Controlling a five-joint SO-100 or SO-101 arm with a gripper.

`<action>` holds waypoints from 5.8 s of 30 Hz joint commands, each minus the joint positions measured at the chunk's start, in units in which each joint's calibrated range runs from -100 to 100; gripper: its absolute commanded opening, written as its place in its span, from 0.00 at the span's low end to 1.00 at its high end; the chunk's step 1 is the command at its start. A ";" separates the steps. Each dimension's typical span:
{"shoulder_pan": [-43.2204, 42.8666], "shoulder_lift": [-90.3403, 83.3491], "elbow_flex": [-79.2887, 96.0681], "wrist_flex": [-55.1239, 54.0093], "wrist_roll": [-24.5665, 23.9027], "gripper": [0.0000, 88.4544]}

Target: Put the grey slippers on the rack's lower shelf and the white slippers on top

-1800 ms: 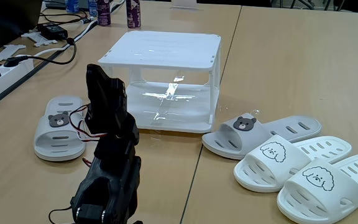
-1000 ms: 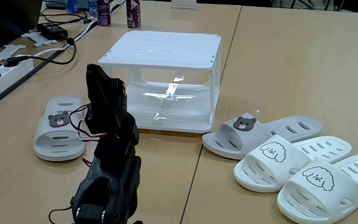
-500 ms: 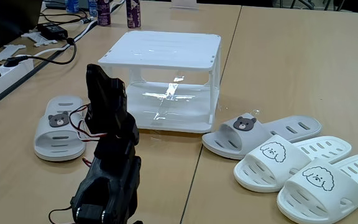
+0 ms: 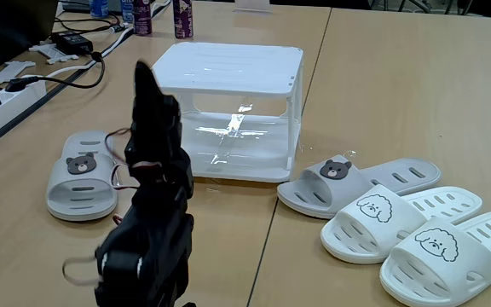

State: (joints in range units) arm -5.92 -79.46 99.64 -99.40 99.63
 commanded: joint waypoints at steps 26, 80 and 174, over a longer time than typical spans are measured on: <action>-42.44 97.85 -5.78 0.87 0.37 0.02; -32.82 120.82 -80.65 41.59 0.37 0.08; -10.86 88.42 -67.30 72.22 0.37 0.30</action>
State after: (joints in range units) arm -16.63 23.55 25.52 -26.44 99.63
